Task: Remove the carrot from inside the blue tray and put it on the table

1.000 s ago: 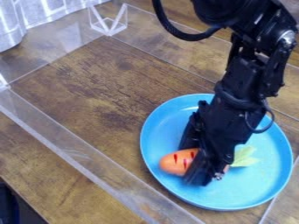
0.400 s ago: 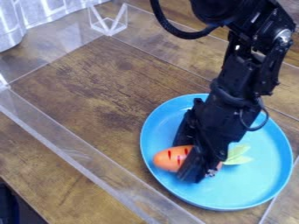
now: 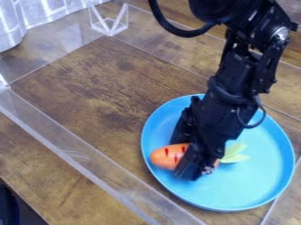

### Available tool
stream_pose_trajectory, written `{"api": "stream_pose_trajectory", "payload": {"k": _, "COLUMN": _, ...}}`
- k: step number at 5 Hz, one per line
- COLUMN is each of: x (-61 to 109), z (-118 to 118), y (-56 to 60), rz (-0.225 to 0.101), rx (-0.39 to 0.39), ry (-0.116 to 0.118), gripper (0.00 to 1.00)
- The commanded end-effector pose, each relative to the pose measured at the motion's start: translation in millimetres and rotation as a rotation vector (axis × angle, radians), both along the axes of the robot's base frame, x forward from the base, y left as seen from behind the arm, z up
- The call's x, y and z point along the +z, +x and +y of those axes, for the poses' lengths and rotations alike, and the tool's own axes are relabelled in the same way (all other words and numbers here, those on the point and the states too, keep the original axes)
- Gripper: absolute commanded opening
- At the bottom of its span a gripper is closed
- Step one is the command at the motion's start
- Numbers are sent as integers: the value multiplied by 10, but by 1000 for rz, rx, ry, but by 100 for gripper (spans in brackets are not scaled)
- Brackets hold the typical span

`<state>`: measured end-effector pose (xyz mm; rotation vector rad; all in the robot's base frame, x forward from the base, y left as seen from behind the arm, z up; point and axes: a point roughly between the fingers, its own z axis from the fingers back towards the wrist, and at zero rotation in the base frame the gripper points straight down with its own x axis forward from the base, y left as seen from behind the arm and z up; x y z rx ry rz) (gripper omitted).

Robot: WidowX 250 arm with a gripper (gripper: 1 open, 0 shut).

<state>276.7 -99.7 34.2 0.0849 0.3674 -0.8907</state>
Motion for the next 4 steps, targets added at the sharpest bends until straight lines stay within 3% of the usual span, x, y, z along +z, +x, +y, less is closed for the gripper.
{"api": "stream_pose_trajectory", "payload": {"k": 1, "x": 216, "z": 35, "y": 163, "rz": -83, "rx": 24, "ry": -34, "gripper": 0}}
{"api": "stream_pose_trajectory", "payload": {"k": 4, "x": 263, "z": 113, "y": 178, "rz": -80, "rx": 33, "ry": -22, "gripper": 0}}
